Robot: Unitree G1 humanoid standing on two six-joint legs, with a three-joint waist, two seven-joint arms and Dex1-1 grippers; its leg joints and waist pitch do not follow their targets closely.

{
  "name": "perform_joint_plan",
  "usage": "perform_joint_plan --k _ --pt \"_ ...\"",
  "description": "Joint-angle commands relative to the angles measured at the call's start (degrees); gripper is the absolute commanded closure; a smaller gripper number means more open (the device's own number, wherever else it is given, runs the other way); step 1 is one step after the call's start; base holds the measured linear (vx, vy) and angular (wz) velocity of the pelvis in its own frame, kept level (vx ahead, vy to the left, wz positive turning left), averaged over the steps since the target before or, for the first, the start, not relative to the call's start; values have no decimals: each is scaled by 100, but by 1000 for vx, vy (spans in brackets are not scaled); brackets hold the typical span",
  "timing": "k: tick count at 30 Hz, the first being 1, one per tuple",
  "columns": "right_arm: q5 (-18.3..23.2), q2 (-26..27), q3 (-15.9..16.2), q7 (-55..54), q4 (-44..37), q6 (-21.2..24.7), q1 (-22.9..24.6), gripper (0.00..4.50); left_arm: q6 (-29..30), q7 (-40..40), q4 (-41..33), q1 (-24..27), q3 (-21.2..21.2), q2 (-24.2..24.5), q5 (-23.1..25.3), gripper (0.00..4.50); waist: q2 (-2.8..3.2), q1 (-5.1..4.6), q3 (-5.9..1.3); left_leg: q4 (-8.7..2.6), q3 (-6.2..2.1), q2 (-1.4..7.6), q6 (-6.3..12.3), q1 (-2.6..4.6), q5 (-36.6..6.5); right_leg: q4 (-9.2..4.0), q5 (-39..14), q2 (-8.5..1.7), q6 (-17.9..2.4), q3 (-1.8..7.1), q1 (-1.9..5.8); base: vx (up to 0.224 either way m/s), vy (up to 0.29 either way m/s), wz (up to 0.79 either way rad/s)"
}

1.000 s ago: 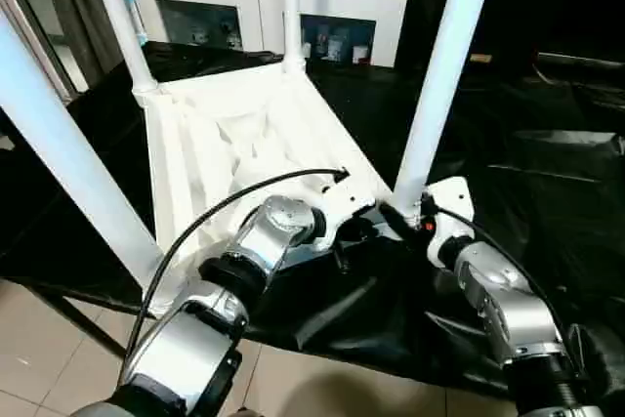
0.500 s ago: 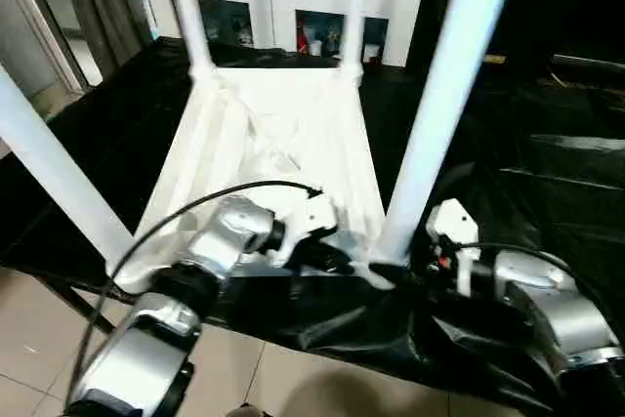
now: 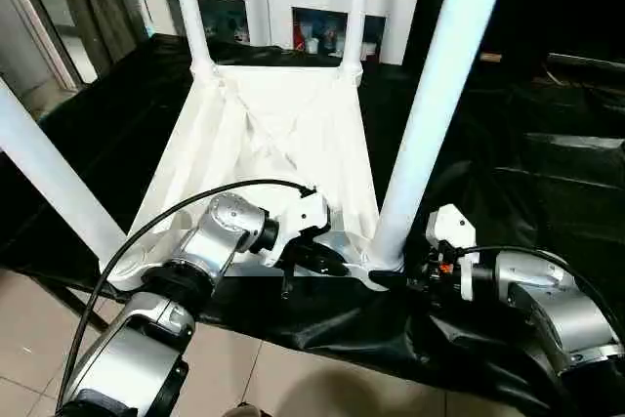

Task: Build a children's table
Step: Rotate leg to tighten

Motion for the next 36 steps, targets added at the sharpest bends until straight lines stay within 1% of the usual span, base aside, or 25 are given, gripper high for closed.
perform_joint_plan --k 1,3,7,8,9,10,11,13,14,15,16,17,18,20,21,23,24,26,29,30,31,32,34,35,36 --pt "129 42 0 76 -48 4 -43 153 56 -52 -11 114 53 -49 -199 450 -118 -5 -283 -315 -108 261 573 122 -813 -367 235 -317 -1519 156 109 0 0 0" --pt "140 92 -12 10 -48 -13 -6 168 74 -60 -19 120 47 -54 -198 450 -114 -8 -280 -319 -109 263 559 125 -842 -370 228 -319 -1528 156 107 0 0 0" --pt "103 323 -142 -465 25 15 69 174 109 93 -13 137 50 -110 -157 450 -127 -23 -276 -331 -115 256 516 119 -879 -374 150 -320 -1518 156 107 0 0 0" --pt "-103 456 -217 -972 176 -26 37 176 58 420 80 102 62 -198 -61 450 -120 -30 -273 -337 -118 258 496 120 -913 -379 95 -322 -1514 156 104 0 0 0" --pt "-263 648 -331 -1562 299 39 19 177 42 832 218 45 94 -336 26 450 -102 -83 -253 -356 -120 252 383 124 -1084 -404 -143 -322 -1499 167 71 0 0 0" --pt "-415 853 -451 -2167 393 99 14 177 68 1331 382 -29 131 -498 126 450 -117 -91 -251 -368 -125 248 320 141 -1136 -431 -274 -330 -1478 162 82 0 0 0" --pt "-528 1087 -582 -2785 442 237 28 177 113 1932 577 -124 180 -711 229 450 -98 -146 -245 -396 -137 253 166 146 -1249 -437 -490 -327 -1442 167 65 0 0 0" --pt "-555 1185 -616 -2982 435 282 38 177 146 2122 650 -161 195 -812 246 450 -117 -186 -252 -413 -151 240 56 142 -1316 -463 -689 -327 -1316 164 96 0 0 0" --pt "-598 1367 -688 -3314 422 382 50 177 221 2460 746 -218 213 -978 285 450 -126 -181 -253 -396 -142 237 114 152 -1289 -480 -636 -333 -1278 179 90 0 0 0" --pt "-607 1405 -699 -3380 419 404 51 178 237 2542 766 -232 217 -1015 296 450 -113 -185 -239 -396 -137 230 162 149 -1286 -496 -636 -331 -1260 186 74 0 0 0" --pt "-699 1603 -680 -3684 383 491 60 178 325 2978 867 -318 250 -1248 334 450 -67 -179 -256 -385 -142 227 160 146 -1246 -481 -574 -330 -1251 186 85 0 0 0" --pt "-756 1676 -641 -3788 369 504 54 178 328 3135 899 -352 240 -1335 367 450 -98 -191 -249 -387 -131 221 179 147 -1220 -496 -532 -315 -1224 188 75 0 0 0" --pt "-851 1800 -547 -3918 349 478 33 178 315 3312 942 -404 209 -1480 411 450 -68 -174 -268 -379 -139 217 192 145 -1114 -482 -399 -315 -1180 184 85 0 0 0" --pt "-882 1900 -455 -3930 344 346 5 178 309 3324 971 -427 188 -1583 417 450 -75 -156 -277 -366 -140 213 244 132 -1008 -470 -220 -315 -1144 180 99 0 0 0" --pt "-919 1912 -423 -3940 345 277 -5 178 274 3306 999 -438 195 -1601 424 450 -52 -145 -285 -362 -144 211 267 133 -967 -461 -139 -316 -1139 179 101 0 0 0" --pt "-746 1902 -454 -3739 323 141 -13 122 158 3046 987 -420 129 -1536 470 450 -63 -139 -287 -348 -137 202 357 121 -929 -460 21 -314 -1140 175 104 0 0 0" --pt "-745 1902 -454 -3739 323 140 -12 108 157 3045 987 -420 129 -1535 470 450 -58 -138 -286 -347 -136 202 390 120 -947 -462 9 -316 -1146 173 105 0 0 0" --pt "-528 1813 -477 -3410 256 168 -14 90 159 2772 947 -383 104 -1420 436 450 -52 -135 -287 -353 -141 212 430 118 -962 -462 -39 -318 -1154 166 113 0 0 0" --pt "-605 1147 -218 -2414 136 8 13 71 -6 1991 773 -247 35 -1040 326 450 -80 -118 -292 -331 -142 219 515 100 -886 -441 145 -315 -1183 155 147 0 0 0" --pt "-623 1057 -193 -2302 127 -29 16 71 -45 1883 749 -226 27 -988 309 450 -68 -119 -290 -321 -135 220 562 104 -892 -440 208 -315 -1208 161 132 0 0 0" --pt "-595 892 -192 -2090 92 -97 35 71 -182 1599 682 -166 27 -876 237 450 -87 -128 -278 -323 -124 218 584 103 -908 -446 202 -308 -1223 164 123 0 0 0" --pt "-542 809 -211 -1954 63 -104 49 71 -194 1437 630 -130 42 -813 178 450 -84 -117 -279 -320 -125 217 592 91 -908 -444 142 -325 -1240 164 133 0 0 0" --pt "-364 584 -246 -1536 -87 -108 105 71 -132 1003 457 -28 73 -618 40 450 -74 -99 -281 -329 -120 238 580 128 -969 -444 46 -320 -1309 162 110 0 0 0" --pt "-339 556 -251 -1478 -109 -107 112 71 -124 945 434 -15 76 -592 27 450 -81 -79 -278 -333 -126 249 602 116 -957 -432 17 -317 -1327 158 124 0 0 0" --pt "-187 386 -276 -1126 -246 -98 160 71 -70 574 282 71 70 -402 -46 450 -77 -70 -278 -339 -129 262 617 108 -973 -422 16 -315 -1332 155 127 0 0 0"
